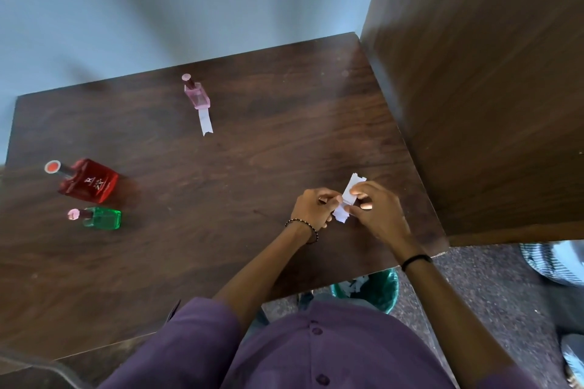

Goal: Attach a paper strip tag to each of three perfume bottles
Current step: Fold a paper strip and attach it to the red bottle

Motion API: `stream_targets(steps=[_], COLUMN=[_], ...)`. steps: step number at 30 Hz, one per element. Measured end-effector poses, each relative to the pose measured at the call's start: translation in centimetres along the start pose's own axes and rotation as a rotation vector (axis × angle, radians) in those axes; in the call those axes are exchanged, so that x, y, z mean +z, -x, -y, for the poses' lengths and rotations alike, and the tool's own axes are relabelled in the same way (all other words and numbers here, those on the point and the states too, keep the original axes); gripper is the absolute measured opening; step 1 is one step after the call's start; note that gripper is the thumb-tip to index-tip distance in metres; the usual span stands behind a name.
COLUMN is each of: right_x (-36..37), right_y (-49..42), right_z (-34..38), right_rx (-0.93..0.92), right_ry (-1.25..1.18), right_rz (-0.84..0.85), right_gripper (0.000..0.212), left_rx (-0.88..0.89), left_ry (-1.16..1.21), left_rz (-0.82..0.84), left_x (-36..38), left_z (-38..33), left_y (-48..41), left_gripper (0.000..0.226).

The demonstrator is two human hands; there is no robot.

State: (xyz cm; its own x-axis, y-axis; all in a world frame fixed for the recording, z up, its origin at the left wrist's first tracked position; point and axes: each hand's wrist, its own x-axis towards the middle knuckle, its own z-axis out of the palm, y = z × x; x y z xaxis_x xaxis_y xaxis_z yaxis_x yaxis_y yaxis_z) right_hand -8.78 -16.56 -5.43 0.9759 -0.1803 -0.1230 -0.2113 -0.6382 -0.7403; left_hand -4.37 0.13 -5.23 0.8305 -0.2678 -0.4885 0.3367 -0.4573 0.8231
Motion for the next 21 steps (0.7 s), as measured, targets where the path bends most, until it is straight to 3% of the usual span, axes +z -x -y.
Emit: stream_targets(steps=[6,12,16,21], right_x=[-0.2,-0.8,-1.3,-1.3], right_y=[0.0,-0.2,-0.5,-0.9], right_z=[0.1,0.3,0.0,0.6], right_rx=[0.010,0.012,-0.021,-0.080], right_ry=[-0.011,-0.007,0.001,0.083], right_rz=[0.013,0.078,0.118,0.022], right_gripper=[0.033,0.043,0.031,0.013], left_rx=[0.018,-0.034,-0.079,-0.086], left_ry=[-0.022,-0.100,-0.216,-0.407], left_rz=[0.031,-0.058,-0.108,-0.166], left_x=[-0.3,0.4,0.9,1.0], left_z=[0.1,-0.4,-0.9,-1.8], left_y=[0.0,-0.4,-0.6,-0.8], left_gripper=[0.013,0.009,0.022,0.025])
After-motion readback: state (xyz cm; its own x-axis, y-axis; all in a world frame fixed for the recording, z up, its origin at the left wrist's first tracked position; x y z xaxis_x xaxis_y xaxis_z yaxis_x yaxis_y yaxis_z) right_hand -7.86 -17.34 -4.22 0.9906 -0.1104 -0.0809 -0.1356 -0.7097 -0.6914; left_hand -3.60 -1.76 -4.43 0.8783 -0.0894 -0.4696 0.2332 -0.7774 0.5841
